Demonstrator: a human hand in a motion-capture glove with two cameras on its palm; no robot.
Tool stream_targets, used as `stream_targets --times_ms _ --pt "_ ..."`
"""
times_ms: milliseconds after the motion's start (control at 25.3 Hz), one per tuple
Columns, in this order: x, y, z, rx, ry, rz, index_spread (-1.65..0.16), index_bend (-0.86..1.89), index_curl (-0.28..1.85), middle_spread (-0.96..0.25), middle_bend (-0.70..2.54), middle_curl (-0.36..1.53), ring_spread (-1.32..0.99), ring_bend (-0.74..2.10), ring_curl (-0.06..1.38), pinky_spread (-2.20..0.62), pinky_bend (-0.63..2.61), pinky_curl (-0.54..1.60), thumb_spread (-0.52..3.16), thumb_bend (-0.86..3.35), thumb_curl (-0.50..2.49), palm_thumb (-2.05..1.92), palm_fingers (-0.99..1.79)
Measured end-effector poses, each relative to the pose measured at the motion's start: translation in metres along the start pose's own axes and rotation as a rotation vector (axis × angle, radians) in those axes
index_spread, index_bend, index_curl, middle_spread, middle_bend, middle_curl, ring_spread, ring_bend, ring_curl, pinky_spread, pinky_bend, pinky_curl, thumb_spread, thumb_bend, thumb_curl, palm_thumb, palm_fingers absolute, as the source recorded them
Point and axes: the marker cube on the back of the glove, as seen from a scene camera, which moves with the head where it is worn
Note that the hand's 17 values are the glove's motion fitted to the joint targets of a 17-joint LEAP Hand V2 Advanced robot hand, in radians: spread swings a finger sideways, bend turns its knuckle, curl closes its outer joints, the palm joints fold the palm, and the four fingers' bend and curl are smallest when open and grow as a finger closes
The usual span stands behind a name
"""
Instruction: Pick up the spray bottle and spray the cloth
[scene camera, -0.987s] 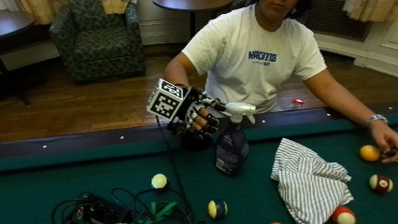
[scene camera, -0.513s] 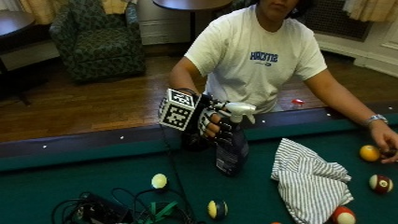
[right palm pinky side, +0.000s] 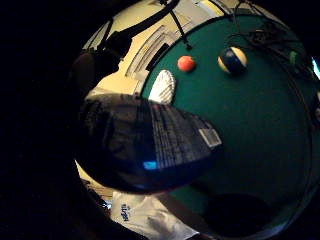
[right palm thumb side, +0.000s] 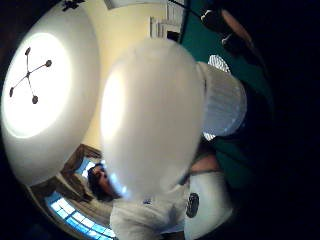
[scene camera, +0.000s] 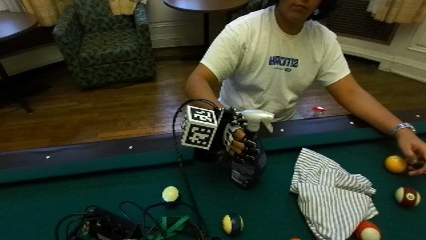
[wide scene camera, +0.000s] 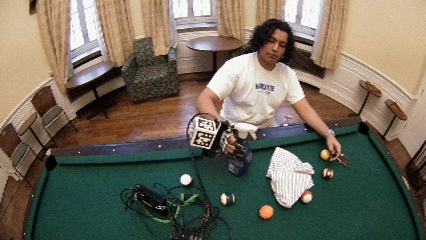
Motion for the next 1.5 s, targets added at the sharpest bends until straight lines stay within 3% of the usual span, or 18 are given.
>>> stream_targets --times_ms 987,1263,1500 --pt "-0.004 -0.032 0.051 0.172 -0.014 -0.015 -0.36 0.15 0.25 -0.23 0.26 0.40 -0.21 0.47 0.36 0.03 0.18 0.33 0.84 -0.03 0.39 0.82 0.80" --pt "-0.010 -0.041 0.063 0.190 -0.014 -0.038 -0.35 0.15 0.27 -0.26 0.40 0.45 -0.24 0.50 0.36 -0.05 0.16 0.31 0.84 -0.01 0.40 0.87 1.15" --pt "-0.019 -0.046 0.066 0.182 -0.009 -0.034 -0.32 0.21 0.34 -0.25 0.42 0.47 -0.24 0.47 0.38 -0.13 0.22 0.34 0.71 -0.01 0.46 0.94 1.24"
